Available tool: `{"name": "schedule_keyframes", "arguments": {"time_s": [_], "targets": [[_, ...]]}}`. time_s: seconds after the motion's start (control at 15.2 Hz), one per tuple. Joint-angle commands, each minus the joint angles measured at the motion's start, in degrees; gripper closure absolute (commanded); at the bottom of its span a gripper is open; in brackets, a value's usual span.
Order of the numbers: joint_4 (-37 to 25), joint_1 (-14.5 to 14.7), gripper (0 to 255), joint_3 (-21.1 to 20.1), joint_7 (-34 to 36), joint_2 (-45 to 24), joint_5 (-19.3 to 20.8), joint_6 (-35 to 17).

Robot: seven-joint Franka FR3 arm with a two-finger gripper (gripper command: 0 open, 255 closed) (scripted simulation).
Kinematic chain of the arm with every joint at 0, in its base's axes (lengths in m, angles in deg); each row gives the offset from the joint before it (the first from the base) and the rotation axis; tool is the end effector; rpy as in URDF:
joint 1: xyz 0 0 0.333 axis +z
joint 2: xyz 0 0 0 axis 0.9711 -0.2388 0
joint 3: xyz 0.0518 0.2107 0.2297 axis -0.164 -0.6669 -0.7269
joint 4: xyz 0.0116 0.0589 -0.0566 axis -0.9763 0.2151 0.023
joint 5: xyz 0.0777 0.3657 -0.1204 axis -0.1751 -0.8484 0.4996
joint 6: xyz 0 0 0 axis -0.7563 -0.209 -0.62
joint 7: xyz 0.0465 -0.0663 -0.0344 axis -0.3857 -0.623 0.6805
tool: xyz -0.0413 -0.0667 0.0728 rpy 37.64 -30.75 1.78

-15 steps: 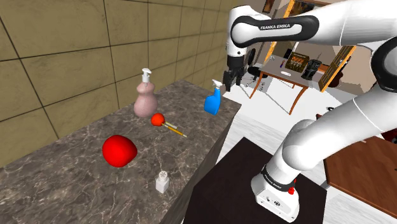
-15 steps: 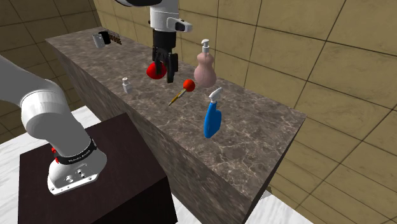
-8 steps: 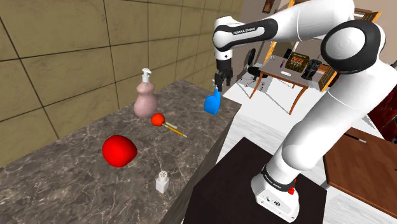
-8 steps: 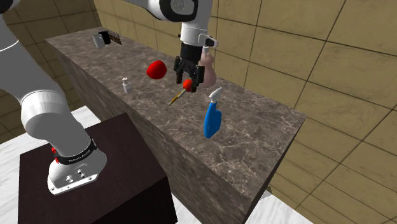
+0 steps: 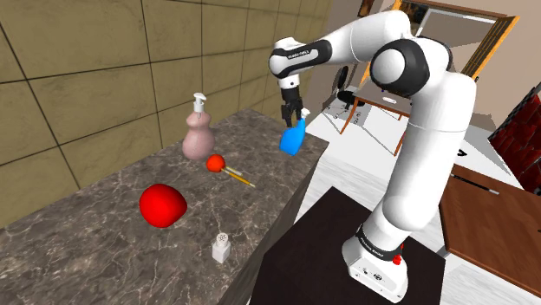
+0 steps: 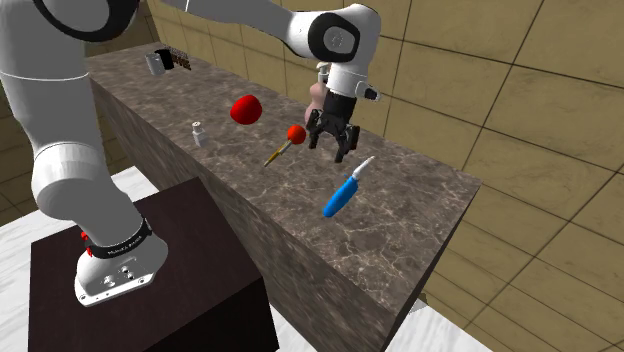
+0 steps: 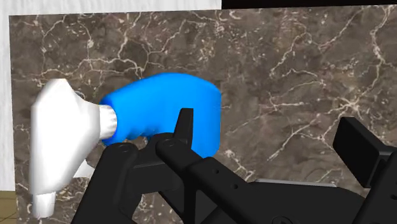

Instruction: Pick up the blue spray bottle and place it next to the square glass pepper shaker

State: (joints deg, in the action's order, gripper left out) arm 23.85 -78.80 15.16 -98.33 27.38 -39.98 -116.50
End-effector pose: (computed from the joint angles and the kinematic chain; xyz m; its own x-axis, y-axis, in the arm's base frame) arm 0.5682 -0.1649 0.3912 0.9146 0.1199 -0.3861 0.1441 -0.9890 0.0342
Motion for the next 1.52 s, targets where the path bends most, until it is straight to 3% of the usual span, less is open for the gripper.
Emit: {"name": "schedule_keyframes", "arguments": {"time_s": [0.0,0.26,0.79,1.25,1.32,1.45], "targets": [[-6.5,-0.7,0,-0.2,-2.0,-6.5,-0.8,1.4],[-18.6,-2.5,0,-0.7,-5.5,-17.6,-1.6,4.8],[-11.2,-2.6,0,-0.6,-5.1,-16.4,-1.3,-1.4],[-11.2,-2.6,0,-0.6,-5.1,-16.4,-1.3,-1.4],[-11.2,-2.6,255,-0.6,-5.1,-16.4,-1.3,-1.4],[-11.2,-2.6,255,-0.6,-5.1,-16.4,-1.3,-1.4]]}}
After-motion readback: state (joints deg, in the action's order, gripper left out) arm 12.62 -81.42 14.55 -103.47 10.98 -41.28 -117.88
